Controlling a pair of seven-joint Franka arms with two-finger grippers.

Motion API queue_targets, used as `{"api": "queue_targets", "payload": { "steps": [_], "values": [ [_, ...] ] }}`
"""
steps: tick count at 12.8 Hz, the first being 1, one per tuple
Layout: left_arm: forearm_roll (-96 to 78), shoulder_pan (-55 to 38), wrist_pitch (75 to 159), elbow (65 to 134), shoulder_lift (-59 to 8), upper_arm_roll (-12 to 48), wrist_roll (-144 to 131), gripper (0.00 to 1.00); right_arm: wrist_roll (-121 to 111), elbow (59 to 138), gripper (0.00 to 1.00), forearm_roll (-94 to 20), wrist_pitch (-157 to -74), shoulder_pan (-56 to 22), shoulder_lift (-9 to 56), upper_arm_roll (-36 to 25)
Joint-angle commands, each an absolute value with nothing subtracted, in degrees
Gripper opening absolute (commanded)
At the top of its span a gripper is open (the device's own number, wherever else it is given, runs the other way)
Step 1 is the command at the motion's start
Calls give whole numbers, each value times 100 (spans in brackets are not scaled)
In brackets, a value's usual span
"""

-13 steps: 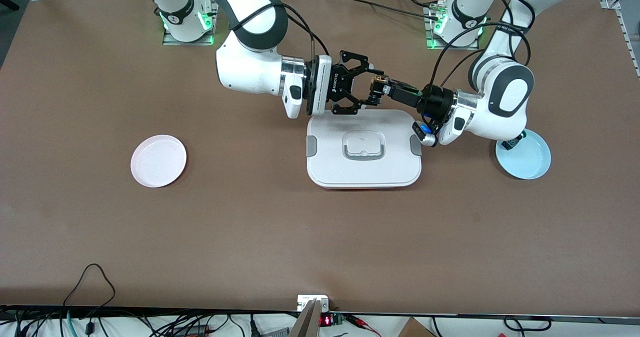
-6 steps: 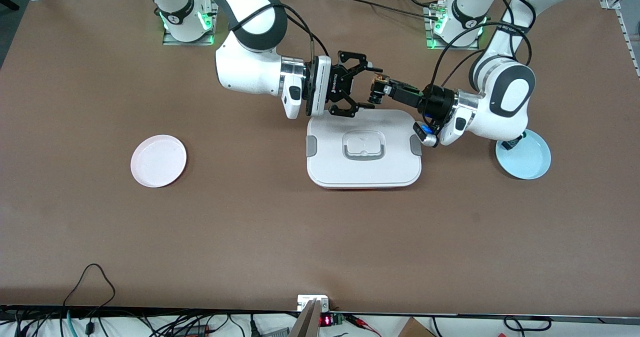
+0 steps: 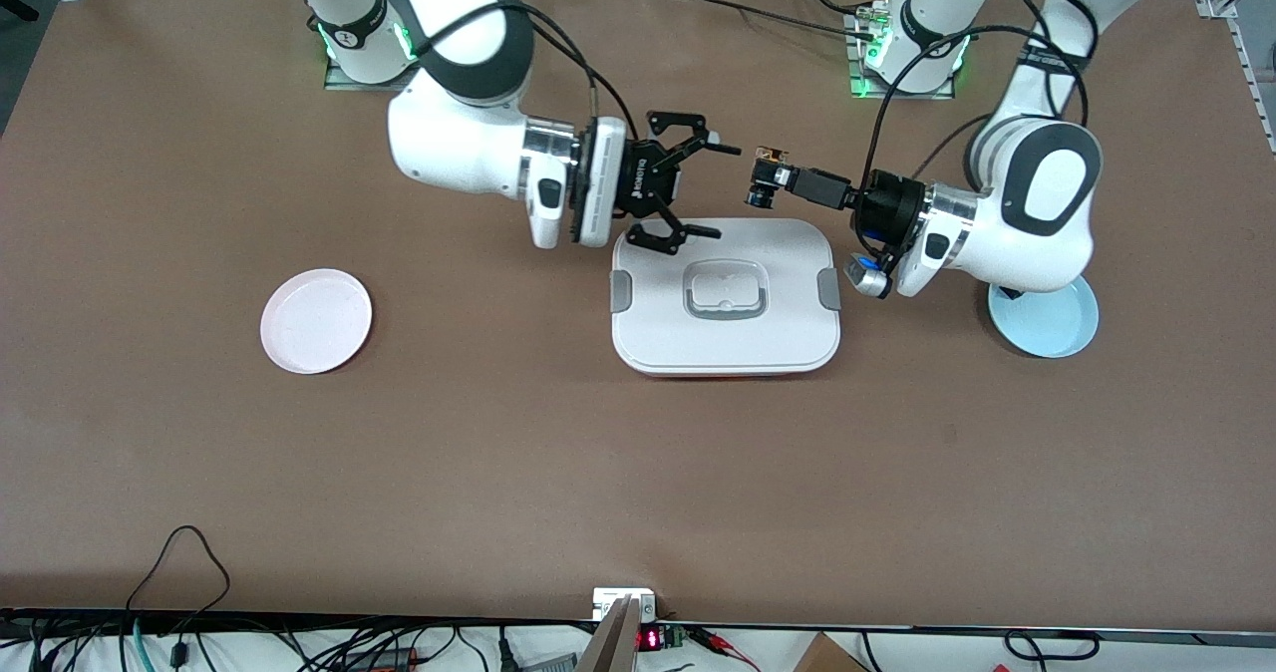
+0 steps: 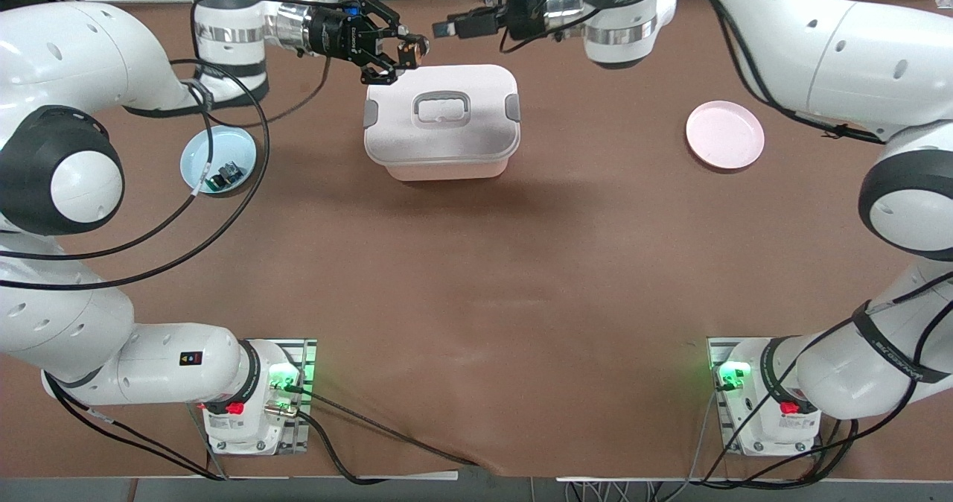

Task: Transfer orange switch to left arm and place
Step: 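Open the right gripper and withdraw it while the left gripper pulls back, then lower the switch onto the blue plate while the right gripper retreats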

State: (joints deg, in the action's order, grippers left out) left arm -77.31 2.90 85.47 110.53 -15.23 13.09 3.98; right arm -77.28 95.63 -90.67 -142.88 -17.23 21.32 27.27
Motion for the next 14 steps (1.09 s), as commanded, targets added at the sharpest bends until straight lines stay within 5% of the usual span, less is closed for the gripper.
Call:
{"api": "queue_targets", "payload": {
  "steps": [1, 5, 9, 14],
  "values": [
    [-6448, 369, 8543, 10364, -1591, 1318, 343, 23, -7989, 10106, 100, -8895, -14238, -1355, 1557, 2550],
    [-4250, 360, 8377, 9793, -1582, 1353, 422, 22, -7551, 10721, 100, -8659, -12528, -1274, 1117, 988],
    [-2397, 299, 8306, 9528, -1582, 1380, 1315, 22, -6201, 10872, 100, -6965, -12067, -1248, 652, 10],
    [180, 281, 8612, 9492, -1591, 1389, 2941, 22, -2714, 10215, 100, -3198, -11613, -1388, 132, -343]
  ]
}}
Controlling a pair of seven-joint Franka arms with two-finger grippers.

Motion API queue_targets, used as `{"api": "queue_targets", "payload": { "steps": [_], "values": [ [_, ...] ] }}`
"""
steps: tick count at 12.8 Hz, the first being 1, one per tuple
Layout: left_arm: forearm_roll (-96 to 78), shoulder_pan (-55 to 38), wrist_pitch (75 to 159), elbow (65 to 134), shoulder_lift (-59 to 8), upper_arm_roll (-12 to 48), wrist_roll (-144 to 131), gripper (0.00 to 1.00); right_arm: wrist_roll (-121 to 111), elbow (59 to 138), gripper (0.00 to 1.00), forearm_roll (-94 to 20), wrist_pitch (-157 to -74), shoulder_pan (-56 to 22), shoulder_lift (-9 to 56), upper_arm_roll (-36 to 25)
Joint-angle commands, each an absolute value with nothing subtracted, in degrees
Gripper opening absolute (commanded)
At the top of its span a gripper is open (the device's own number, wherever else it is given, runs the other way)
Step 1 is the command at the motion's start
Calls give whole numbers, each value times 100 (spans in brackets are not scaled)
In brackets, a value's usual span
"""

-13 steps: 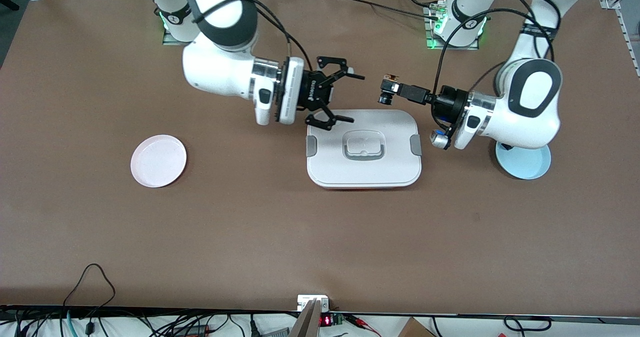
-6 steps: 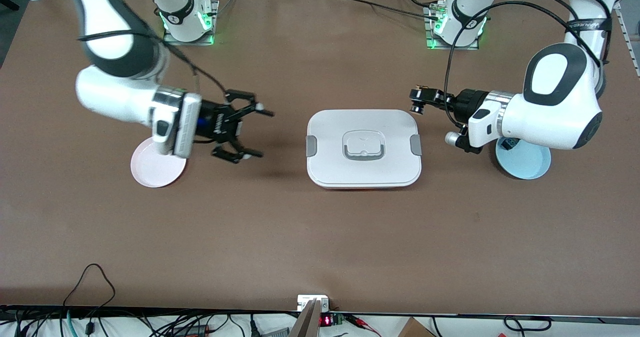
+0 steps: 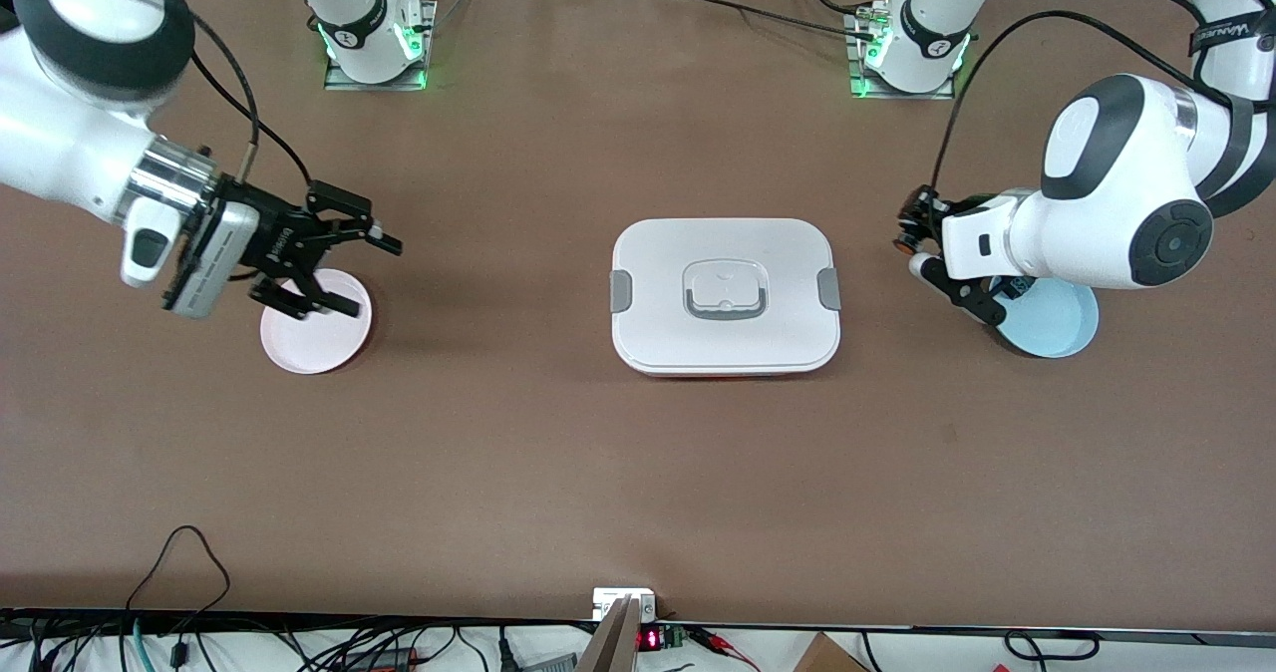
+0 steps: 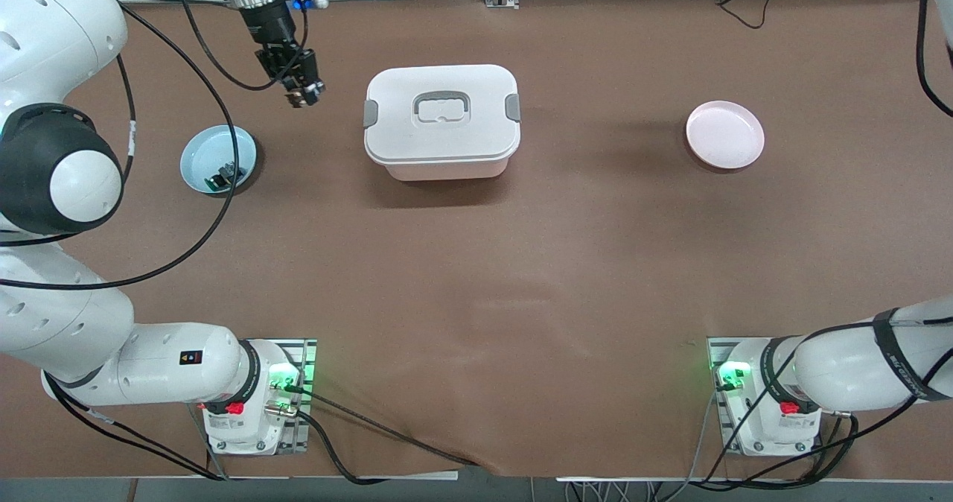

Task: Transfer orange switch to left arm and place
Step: 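Lower the switch onto the blue plate while the right gripper retreats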

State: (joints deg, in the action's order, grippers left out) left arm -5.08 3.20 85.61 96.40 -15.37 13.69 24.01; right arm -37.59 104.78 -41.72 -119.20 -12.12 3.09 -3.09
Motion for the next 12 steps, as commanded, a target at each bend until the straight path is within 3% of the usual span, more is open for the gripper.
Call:
{"api": "queue_targets", "payload": {
  "steps": [1, 5, 8, 12],
  "values": [
    [541, 299, 8796, 9544, -1643, 1380, 3362, 22, -2159, 10039, 100, -2503, -11349, -1415, 123, -325],
    [1300, 737, 9508, 9606, -1985, 1336, 4883, 22, -873, 9862, 100, -426, -10269, -1459, -167, -290],
    [1537, 1360, 10149, 9729, -2372, 1336, 6131, 22, -712, 9424, 100, 69, -9503, -1415, -176, -351],
    [1635, 2257, 11028, 10141, -2662, 1327, 7933, 20, -844, 9202, 100, 255, -9351, -1134, -88, -334]
  ]
}}
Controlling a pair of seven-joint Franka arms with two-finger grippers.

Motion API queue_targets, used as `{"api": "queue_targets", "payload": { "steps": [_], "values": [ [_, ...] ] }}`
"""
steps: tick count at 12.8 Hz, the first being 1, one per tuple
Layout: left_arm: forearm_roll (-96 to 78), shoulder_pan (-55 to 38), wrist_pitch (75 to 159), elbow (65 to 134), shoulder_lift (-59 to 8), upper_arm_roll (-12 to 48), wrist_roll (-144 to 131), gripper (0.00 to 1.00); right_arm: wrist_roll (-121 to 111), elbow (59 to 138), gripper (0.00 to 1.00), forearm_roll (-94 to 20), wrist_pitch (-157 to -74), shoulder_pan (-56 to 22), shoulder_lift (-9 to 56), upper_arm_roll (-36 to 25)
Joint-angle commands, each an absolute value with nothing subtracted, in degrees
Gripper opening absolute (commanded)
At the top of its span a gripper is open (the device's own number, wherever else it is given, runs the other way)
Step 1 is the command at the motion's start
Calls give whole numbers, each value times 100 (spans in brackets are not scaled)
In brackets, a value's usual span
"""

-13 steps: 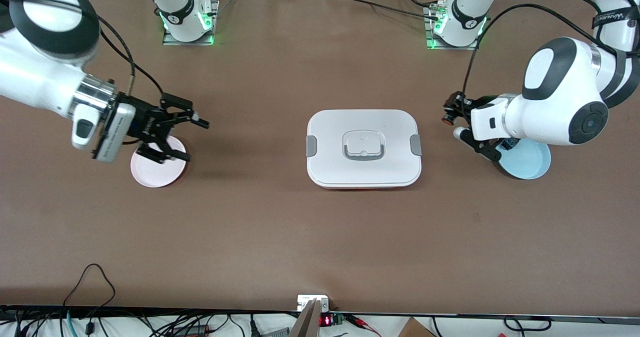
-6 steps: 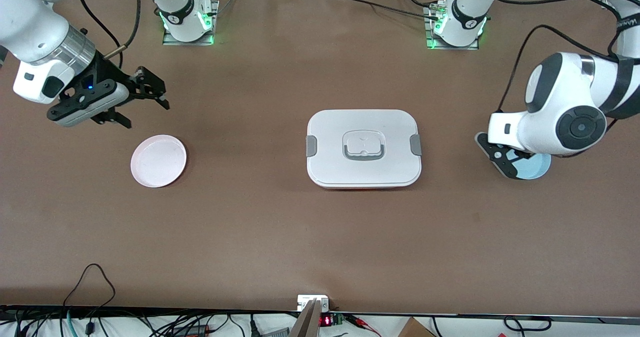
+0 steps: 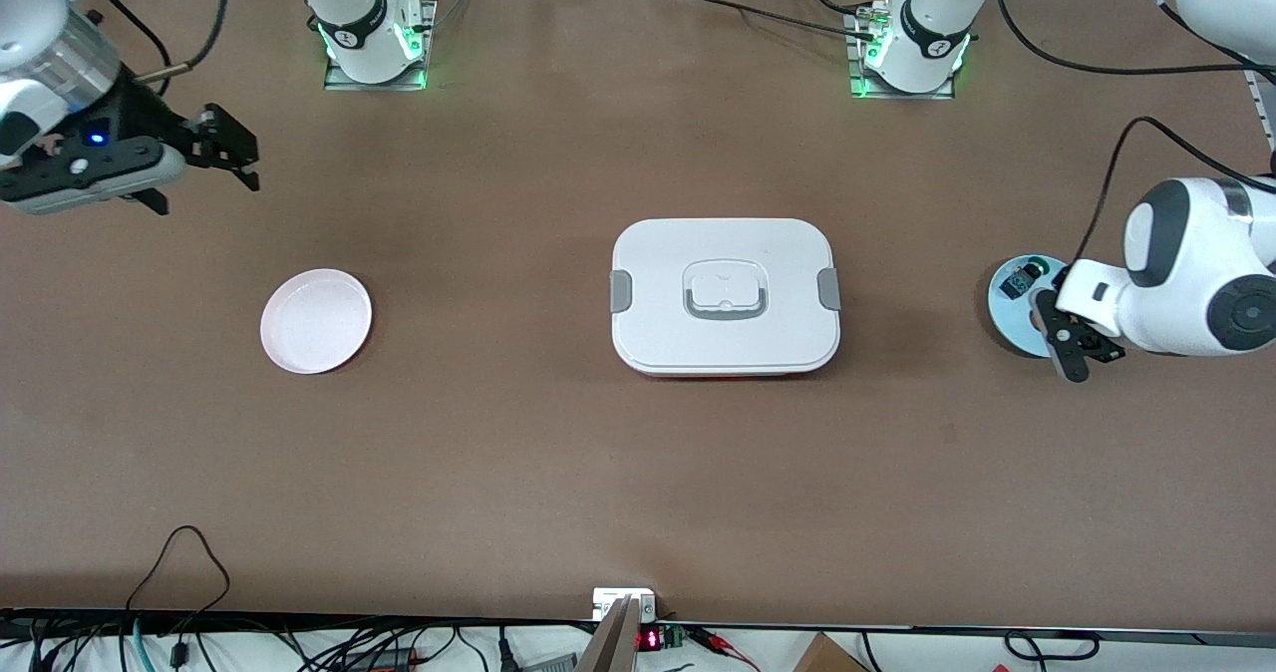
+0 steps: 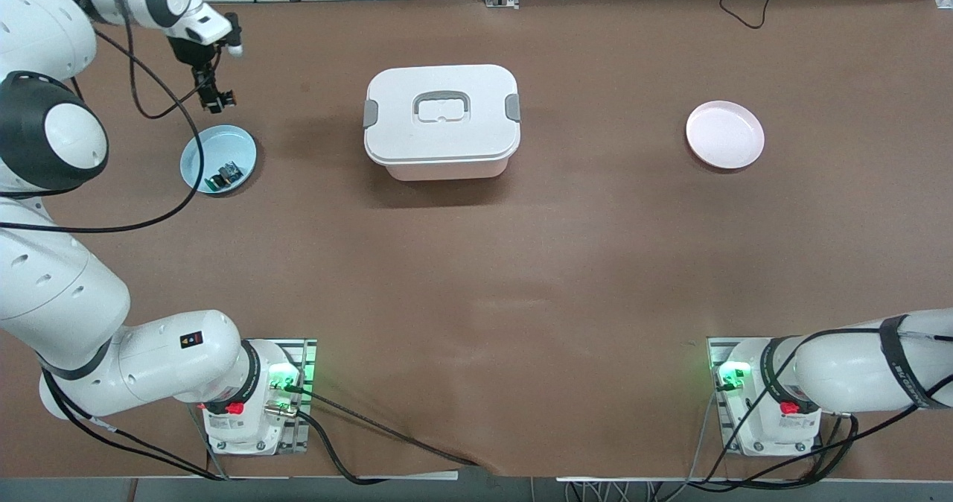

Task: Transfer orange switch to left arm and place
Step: 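Lower the switch onto the blue plate while the right gripper retreats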

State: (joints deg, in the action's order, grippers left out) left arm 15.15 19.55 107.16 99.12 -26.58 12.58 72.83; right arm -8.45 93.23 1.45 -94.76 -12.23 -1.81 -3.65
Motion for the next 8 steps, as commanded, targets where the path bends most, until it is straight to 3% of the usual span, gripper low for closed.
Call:
{"api": "queue_targets", "payload": {
  "steps": [1, 8],
  "values": [
    [1765, 2381, 11300, 10238, -2707, 1336, 8258, 20, -835, 9193, 100, 264, -9352, -1134, -62, -351],
    [2048, 2794, 12479, 10854, -2926, 1327, 9631, 20, -817, 9150, 100, 316, -9352, -1116, 79, -369]
  ]
}}
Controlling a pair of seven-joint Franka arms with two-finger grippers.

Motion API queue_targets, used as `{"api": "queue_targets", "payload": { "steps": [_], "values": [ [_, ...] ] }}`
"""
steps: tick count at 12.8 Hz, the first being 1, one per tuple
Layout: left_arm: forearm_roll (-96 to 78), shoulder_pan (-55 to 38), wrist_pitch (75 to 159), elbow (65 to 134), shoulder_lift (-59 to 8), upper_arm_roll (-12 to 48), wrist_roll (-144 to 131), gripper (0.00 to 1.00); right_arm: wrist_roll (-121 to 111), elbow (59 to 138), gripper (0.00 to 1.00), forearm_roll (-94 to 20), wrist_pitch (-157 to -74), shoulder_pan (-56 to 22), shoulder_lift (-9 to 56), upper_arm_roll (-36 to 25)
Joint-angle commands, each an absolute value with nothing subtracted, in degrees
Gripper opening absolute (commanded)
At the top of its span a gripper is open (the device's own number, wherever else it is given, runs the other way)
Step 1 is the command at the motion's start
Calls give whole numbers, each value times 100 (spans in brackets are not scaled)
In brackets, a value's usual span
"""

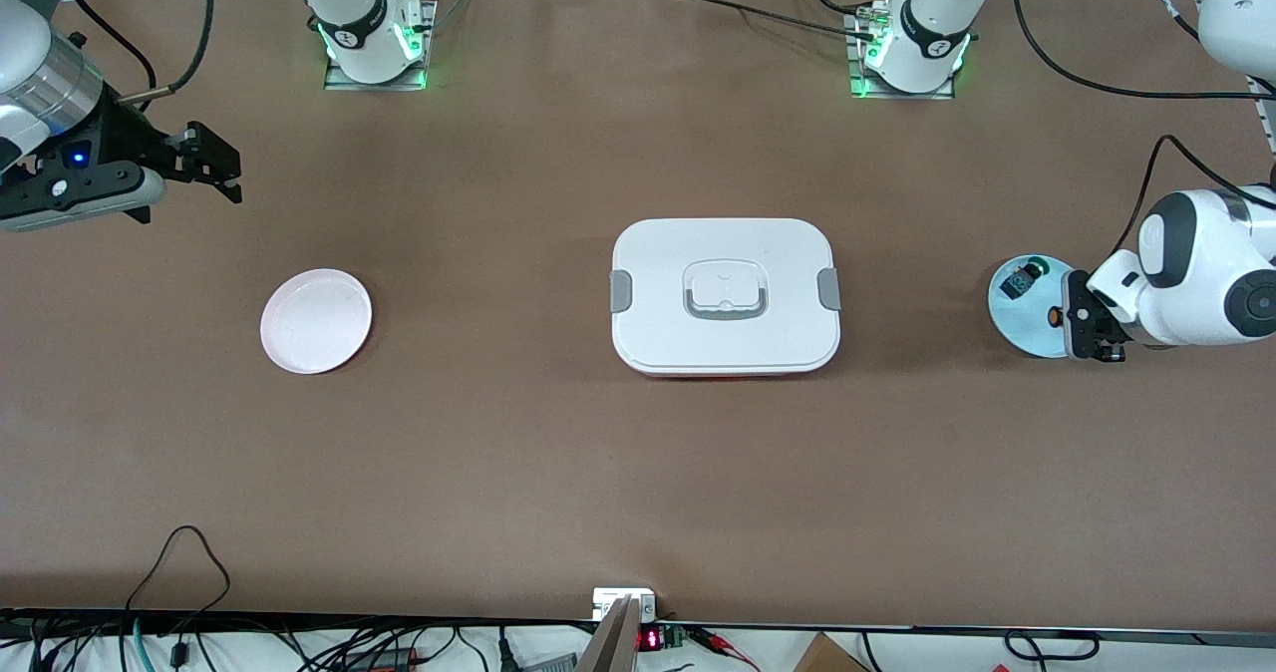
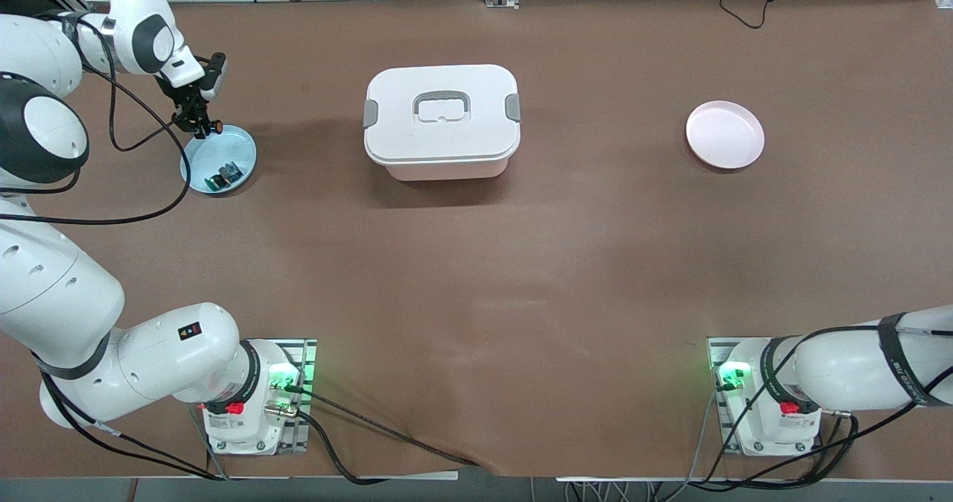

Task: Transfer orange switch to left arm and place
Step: 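Lower the switch onto the blue plate while the right gripper retreats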

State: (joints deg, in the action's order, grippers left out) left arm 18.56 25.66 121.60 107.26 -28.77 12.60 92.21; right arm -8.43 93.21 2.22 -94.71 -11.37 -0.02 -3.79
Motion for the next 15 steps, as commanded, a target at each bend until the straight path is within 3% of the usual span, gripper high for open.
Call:
{"api": "queue_targets", "payload": {
  "steps": [1, 6, 7, 8, 9, 10, 15],
  "values": [
    [2048, 2838, 12550, 10863, -3040, 1327, 9642, 20, -817, 9149, 100, 325, -9334, -1125, 70, -369],
    [2057, 2952, 12953, 11170, -3059, 1327, 9659, 21, -747, 9141, 100, 325, -9387, -1125, 97, -360],
    [2065, 3040, 12990, 11188, -3059, 1327, 9659, 28, -799, 9141, 100, 351, -9404, -1125, 97, -360],
    [2074, 3058, 12990, 11188, -3059, 1336, 9694, 48, -791, 9141, 100, 343, -9404, -1125, 97, -360],
    [2066, 3059, 12973, 11171, -3041, 1336, 9816, 79, -756, 9141, 100, 334, -9361, -1108, 105, -369],
    [2065, 3059, 12938, 11162, -3032, 1362, 10017, 100, -756, 9149, 100, 334, -9352, -1107, 97, -360],
    [2057, 2988, 12613, 11101, -2813, 1459, 10055, 100, -791, 9141, 100, 369, -9404, -1107, 141, -369]
  ]
}}
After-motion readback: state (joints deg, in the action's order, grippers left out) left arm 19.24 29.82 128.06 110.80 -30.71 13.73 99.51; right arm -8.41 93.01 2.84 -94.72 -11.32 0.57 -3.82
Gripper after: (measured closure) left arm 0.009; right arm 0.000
